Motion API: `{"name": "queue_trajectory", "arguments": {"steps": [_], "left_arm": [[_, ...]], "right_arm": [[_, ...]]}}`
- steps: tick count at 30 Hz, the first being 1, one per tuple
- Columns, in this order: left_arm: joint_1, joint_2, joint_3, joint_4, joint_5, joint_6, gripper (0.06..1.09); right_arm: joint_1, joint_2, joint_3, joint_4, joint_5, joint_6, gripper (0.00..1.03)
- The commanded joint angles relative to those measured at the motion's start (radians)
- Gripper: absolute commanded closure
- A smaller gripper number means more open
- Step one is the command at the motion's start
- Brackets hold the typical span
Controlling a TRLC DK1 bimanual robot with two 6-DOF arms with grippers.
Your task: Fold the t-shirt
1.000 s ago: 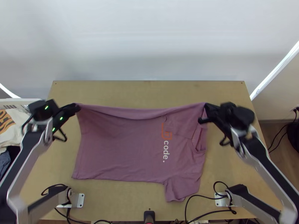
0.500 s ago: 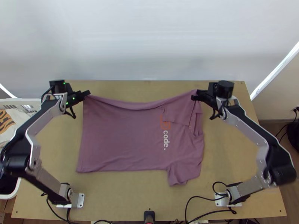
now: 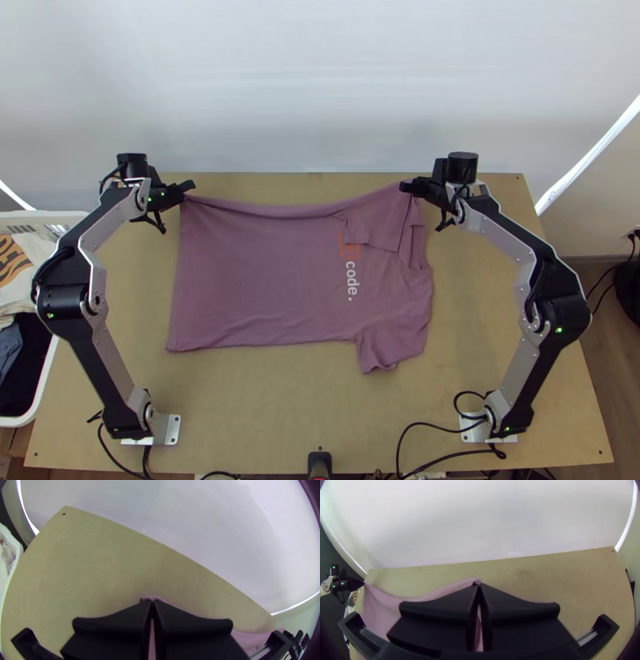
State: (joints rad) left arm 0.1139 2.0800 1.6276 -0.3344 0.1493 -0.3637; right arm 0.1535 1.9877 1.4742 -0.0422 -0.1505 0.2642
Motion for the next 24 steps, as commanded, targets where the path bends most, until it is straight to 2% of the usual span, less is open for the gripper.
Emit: {"name": "queue_trajectory", "arguments": {"steps": [1, 5, 6, 11, 15, 24], "left_arm": [[0.006, 0.012, 0.060, -0.063, 0.009, -0.034, 1.05], [-0.006, 0.005, 0.118, -0.221, 0.052, -0.027, 1.05], [-0.006, 0.002, 0.127, -0.265, 0.087, -0.026, 1.05], [-0.006, -0.054, 0.104, -0.350, 0.148, -0.017, 1.05], [0.006, -0.098, 0.055, -0.356, 0.174, -0.015, 1.05], [0.073, -0.158, -0.041, -0.357, 0.214, -0.003, 1.05]], "right_arm": [[-0.011, 0.019, 0.077, -0.064, -0.004, 0.052, 1.00], [-0.012, 0.036, 0.189, -0.271, -0.004, 0.086, 1.00], [-0.012, 0.039, 0.213, -0.320, -0.004, 0.093, 1.00], [-0.006, 0.034, 0.271, -0.464, -0.004, 0.113, 1.00], [-0.002, 0.023, 0.288, -0.541, -0.004, 0.112, 1.00], [-0.008, 0.016, 0.284, -0.614, 0.002, 0.102, 1.00]]}}
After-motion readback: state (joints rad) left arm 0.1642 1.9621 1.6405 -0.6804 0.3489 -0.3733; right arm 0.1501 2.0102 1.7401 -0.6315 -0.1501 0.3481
